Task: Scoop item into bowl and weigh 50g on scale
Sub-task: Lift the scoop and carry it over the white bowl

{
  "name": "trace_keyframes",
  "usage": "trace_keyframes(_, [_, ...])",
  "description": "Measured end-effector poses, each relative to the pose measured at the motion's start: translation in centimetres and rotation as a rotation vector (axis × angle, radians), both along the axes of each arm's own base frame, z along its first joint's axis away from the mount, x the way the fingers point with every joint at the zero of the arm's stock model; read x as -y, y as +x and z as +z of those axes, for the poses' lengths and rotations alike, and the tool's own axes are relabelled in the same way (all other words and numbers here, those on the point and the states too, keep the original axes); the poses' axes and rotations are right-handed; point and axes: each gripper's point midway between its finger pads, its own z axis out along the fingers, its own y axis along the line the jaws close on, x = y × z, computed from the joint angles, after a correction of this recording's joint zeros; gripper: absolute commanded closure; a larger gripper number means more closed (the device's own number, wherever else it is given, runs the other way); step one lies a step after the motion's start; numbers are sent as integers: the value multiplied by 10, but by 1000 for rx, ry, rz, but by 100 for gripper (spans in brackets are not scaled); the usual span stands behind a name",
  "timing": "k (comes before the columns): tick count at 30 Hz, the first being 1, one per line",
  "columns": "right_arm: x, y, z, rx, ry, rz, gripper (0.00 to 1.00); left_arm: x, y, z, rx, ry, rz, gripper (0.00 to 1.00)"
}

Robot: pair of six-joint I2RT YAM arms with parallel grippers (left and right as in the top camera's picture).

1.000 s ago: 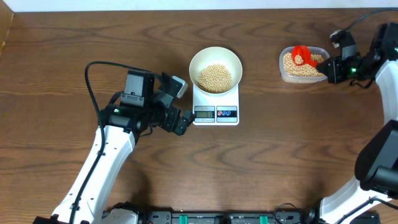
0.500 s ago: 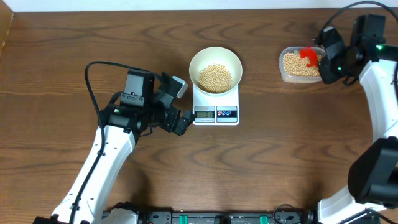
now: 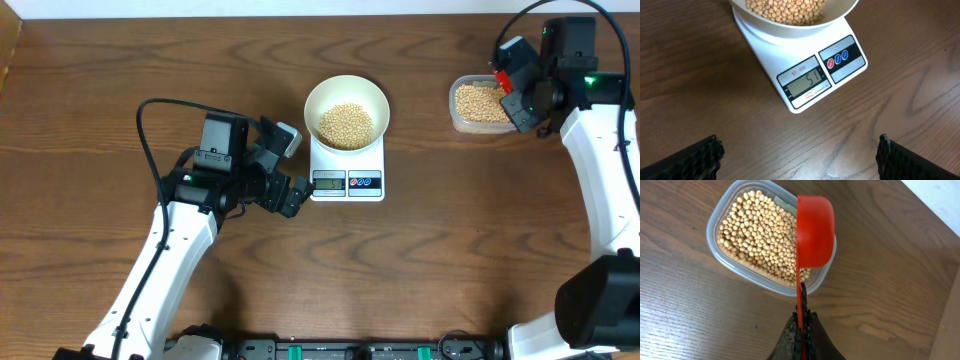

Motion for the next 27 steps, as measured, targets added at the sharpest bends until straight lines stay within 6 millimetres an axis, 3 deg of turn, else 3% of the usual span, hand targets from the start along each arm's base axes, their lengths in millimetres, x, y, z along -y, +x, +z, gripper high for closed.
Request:
trace_keyframes(6, [-24, 6, 2, 27, 139, 46, 99, 0, 0, 0, 0, 0, 0, 0])
trace_keyframes(9, [-52, 18, 14, 91, 306, 116, 99, 0, 0, 0, 0, 0, 0, 0])
trace_keyframes(15, [-118, 35, 57, 232, 617, 297, 99, 0, 0, 0, 0, 0, 0, 0])
trace_keyframes(22, [-208, 9, 66, 164, 750, 504, 99, 0, 0, 0, 0, 0, 0, 0])
trace_keyframes(27, [-241, -4, 50, 90, 777, 567, 99, 0, 0, 0, 0, 0, 0, 0])
